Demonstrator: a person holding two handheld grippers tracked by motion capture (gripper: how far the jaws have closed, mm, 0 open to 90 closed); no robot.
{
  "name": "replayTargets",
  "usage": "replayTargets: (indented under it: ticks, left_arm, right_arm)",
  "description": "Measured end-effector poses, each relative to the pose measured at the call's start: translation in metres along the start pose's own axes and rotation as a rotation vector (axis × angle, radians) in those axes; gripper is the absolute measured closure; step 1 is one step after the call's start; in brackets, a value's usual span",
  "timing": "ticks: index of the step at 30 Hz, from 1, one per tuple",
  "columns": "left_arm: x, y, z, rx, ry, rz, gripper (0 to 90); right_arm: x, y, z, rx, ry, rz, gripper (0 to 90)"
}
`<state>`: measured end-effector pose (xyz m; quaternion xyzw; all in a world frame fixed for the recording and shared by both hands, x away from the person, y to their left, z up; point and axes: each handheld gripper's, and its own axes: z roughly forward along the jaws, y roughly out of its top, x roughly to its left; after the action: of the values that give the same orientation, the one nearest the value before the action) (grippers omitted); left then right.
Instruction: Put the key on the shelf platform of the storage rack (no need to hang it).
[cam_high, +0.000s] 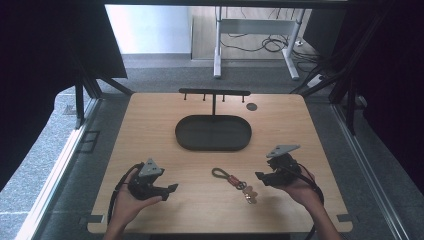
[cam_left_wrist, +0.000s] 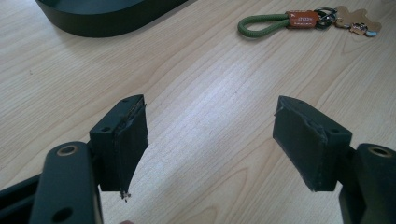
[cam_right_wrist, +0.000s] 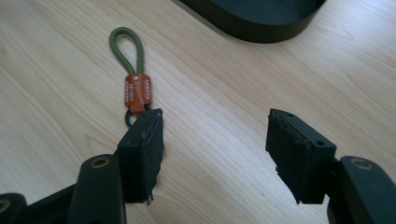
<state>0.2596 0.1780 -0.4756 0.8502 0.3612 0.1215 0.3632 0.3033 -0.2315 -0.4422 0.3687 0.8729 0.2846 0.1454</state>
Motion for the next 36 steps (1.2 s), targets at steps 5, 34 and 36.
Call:
replayTargets:
  ticks: [5,34,36]
  left_arm:
    - [0.0,0.0,-0.001,-0.004,0.001,-0.005,27.0]
    - [0.001,-0.001,0.001,0.006,0.0,-0.001,26.9]
    - [0.001,-0.001,0.002,0.01,-0.002,0.003,26.9]
  right_arm:
    - [0.004,0.004,0.004,0.011,0.008,-0.015,38.1]
    - [0.028,0.017,0.047,0.116,0.064,-0.083,42.2]
    - [0.03,0.017,0.051,0.129,0.073,-0.089,42.8]
